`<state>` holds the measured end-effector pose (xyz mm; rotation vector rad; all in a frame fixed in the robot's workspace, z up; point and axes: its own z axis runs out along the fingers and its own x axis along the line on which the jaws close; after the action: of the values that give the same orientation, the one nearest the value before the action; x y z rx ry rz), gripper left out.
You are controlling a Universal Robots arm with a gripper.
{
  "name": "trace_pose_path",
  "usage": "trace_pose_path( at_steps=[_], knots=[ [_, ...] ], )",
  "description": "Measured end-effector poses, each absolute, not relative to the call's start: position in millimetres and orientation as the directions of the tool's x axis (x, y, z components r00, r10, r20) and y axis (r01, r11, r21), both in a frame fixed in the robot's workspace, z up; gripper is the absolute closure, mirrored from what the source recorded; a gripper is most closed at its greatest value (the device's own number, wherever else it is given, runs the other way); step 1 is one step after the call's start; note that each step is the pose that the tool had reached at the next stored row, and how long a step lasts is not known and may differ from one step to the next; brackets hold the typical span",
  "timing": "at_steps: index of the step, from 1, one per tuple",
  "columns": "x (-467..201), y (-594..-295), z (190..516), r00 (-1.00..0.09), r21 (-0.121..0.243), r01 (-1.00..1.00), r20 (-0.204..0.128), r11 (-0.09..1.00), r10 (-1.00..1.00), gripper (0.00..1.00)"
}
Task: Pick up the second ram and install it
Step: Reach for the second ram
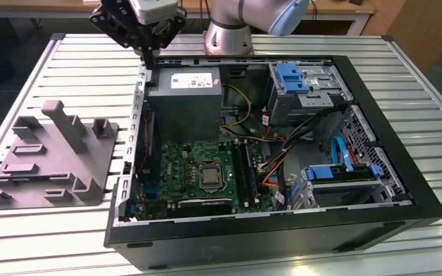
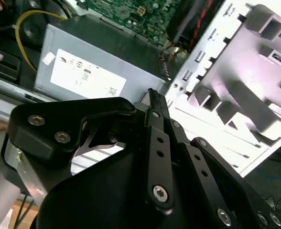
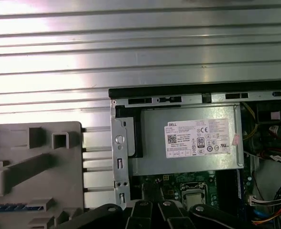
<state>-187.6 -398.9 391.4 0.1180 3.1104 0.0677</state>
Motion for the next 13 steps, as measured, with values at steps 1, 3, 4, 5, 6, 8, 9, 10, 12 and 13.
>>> trace_pose_path(
  at_steps=[1, 3, 4, 5, 6, 8, 9, 10, 12, 13],
  knots=[
    [-190.9, -398.9, 391.3, -0.997, 0.045, 0.075, -0.027, 0.996, 0.076, 0.89],
    [-196.9, -398.9, 391.0, -0.997, 0.045, 0.075, -0.027, 0.996, 0.076, 0.89],
    [-199.5, -398.9, 390.9, -0.997, 0.045, 0.075, -0.027, 0.996, 0.076, 0.89],
    [-202.1, -398.9, 390.9, -0.997, 0.044, 0.075, -0.027, 0.996, 0.076, 0.89],
    [-205.0, -398.9, 390.7, -0.997, 0.044, 0.075, -0.027, 0.996, 0.076, 0.89],
    [-210.3, -398.9, 390.4, -0.997, 0.045, 0.075, -0.027, 0.996, 0.076, 0.89],
    [-213.0, -398.9, 390.2, -0.997, 0.045, 0.075, -0.027, 0.996, 0.076, 0.89],
    [-215.8, -398.9, 390.1, -0.997, 0.045, 0.075, -0.027, 0.996, 0.076, 0.89],
    [-221.5, -398.9, 389.6, -0.997, 0.045, 0.075, -0.027, 0.996, 0.076, 0.89],
    [-224.5, -398.9, 389.4, -0.997, 0.045, 0.075, -0.027, 0.996, 0.076, 0.89]
  ],
)
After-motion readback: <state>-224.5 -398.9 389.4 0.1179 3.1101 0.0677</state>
